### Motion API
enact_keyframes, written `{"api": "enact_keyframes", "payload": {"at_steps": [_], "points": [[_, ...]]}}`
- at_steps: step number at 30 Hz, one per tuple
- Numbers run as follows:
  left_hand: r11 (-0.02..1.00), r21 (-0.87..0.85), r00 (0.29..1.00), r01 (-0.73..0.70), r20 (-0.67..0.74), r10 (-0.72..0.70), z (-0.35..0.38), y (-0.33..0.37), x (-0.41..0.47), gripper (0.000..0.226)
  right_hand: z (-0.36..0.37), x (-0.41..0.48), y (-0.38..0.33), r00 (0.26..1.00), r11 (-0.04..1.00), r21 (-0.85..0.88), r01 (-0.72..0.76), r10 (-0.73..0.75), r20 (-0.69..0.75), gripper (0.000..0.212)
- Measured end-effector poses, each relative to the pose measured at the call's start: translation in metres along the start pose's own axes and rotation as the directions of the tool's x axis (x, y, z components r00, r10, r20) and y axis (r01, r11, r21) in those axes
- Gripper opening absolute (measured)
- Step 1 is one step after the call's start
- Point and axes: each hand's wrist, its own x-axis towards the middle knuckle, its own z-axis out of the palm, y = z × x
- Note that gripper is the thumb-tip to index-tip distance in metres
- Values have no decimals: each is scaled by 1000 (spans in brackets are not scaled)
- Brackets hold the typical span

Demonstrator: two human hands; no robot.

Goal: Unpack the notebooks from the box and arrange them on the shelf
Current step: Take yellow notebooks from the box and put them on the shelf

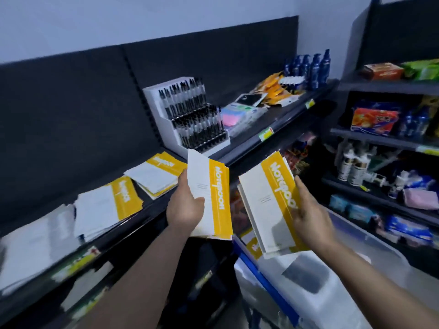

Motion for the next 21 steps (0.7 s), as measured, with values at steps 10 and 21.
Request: {"api": "enact_keyframes", "payload": {"at_steps": [10, 21], "points": [[957, -198, 859, 210, -430, -277, -124, -60, -18, 71, 48, 6, -84, 956, 966, 113, 234, -249, 153, 74], [896, -341, 800, 285, -431, -418, -195, -122, 35, 56, 94, 14, -155, 955, 954, 224, 198, -239, 174, 76]]}}
